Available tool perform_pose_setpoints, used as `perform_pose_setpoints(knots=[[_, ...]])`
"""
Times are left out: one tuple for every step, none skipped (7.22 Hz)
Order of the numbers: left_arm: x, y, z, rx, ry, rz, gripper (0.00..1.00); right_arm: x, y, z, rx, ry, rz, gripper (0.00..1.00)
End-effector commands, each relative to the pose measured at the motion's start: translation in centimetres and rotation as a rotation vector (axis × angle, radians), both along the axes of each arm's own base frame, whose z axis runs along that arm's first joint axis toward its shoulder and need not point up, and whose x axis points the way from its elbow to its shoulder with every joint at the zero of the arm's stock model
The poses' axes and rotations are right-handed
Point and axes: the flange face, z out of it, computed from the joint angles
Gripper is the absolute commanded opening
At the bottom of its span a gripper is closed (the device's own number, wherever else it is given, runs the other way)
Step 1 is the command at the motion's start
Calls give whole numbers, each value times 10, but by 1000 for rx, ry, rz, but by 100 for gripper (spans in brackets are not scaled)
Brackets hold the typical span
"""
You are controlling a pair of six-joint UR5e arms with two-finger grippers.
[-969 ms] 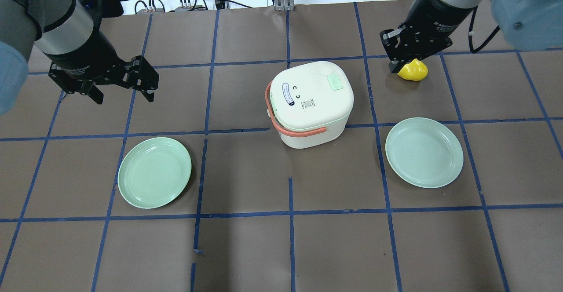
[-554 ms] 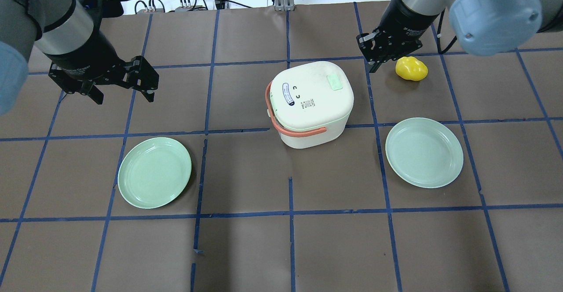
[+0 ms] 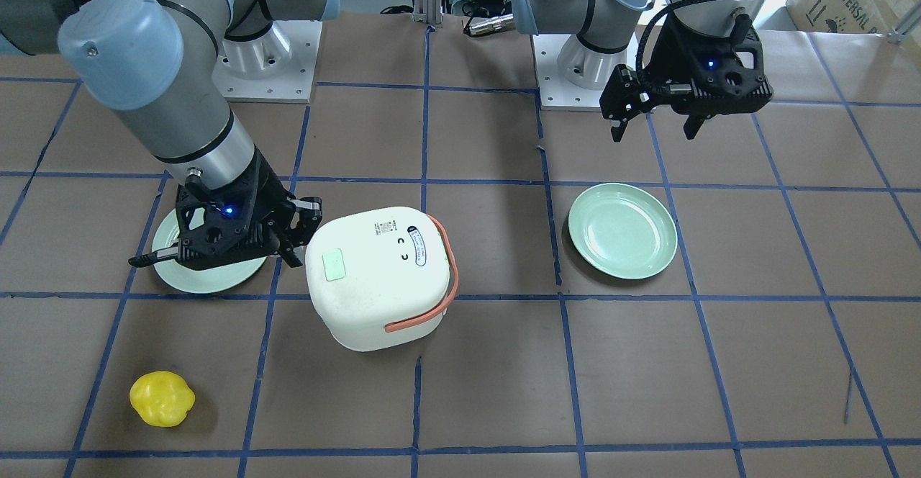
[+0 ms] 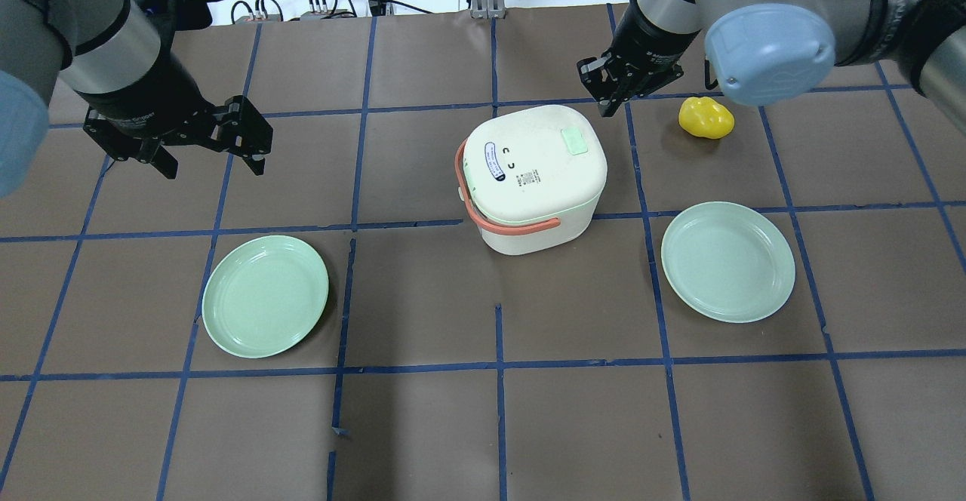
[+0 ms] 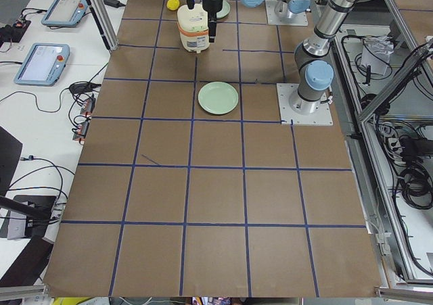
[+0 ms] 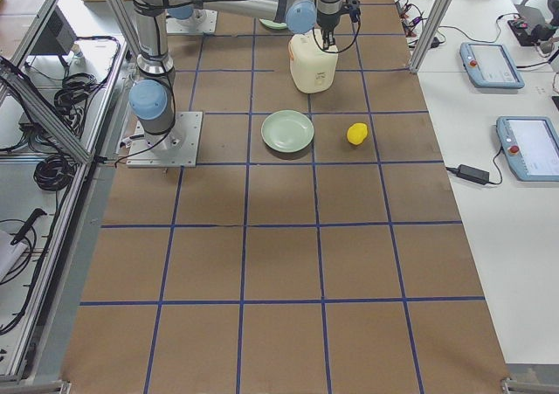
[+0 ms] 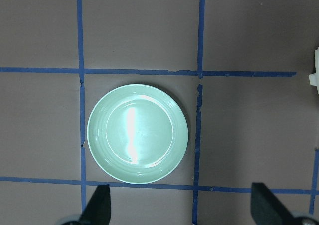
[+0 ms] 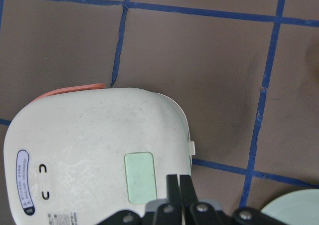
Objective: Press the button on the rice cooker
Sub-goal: 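Move the right gripper over the rice cooker's green lid button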
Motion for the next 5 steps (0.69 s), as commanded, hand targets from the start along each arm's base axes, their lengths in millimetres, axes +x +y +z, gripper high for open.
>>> perform_pose_setpoints(knots=[[0,0,0,0,0,0,100,12,-2,-10,-18,15,-18,15],[0,0,0,1,0,0,100,15,-1,-12,-16,16,-17,15],[0,0,0,1,0,0,100,18,1,-13,-15,33,-10,15],[0,0,0,0,0,0,100,27,7,-18,-9,42,5,14],[0,0,0,0,0,0,100,29,10,-24,-19,43,7,14]])
